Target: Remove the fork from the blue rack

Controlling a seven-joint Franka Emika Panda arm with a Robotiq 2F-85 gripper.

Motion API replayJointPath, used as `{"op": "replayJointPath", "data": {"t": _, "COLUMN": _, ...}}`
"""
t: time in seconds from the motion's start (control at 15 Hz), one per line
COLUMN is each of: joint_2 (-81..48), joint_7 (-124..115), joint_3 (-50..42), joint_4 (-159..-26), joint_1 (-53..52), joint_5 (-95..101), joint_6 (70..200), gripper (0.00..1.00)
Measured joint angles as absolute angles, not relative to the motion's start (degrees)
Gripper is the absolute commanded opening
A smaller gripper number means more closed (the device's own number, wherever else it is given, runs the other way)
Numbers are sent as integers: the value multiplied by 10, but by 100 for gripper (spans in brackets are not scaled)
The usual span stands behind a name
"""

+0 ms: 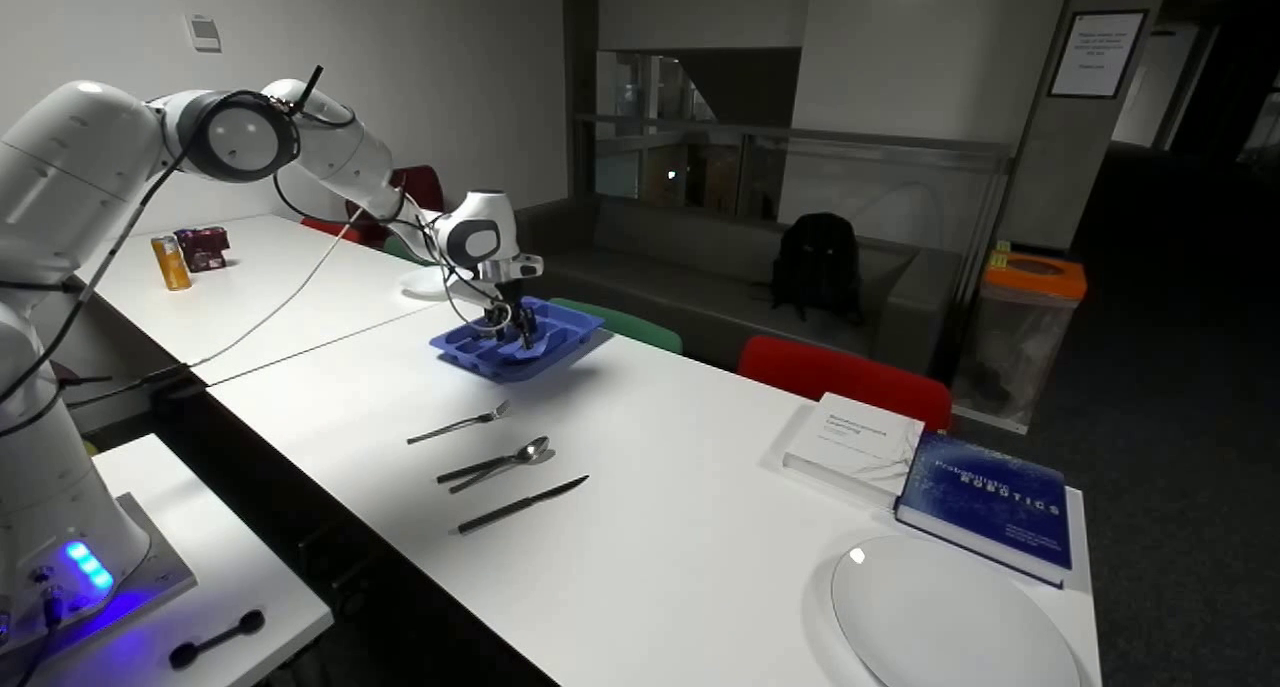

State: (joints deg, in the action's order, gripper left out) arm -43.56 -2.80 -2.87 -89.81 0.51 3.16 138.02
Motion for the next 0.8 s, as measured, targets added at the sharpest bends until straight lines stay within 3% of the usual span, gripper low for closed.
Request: {"op": "replayJointPath", "data": {"t": 0.8, "joint_2": -447, "joint_7": -28, "joint_3": -20, "joint_4": -878, "joint_1": 6, "joint_5": 11, "joint_6": 1381, "gripper": 100}}
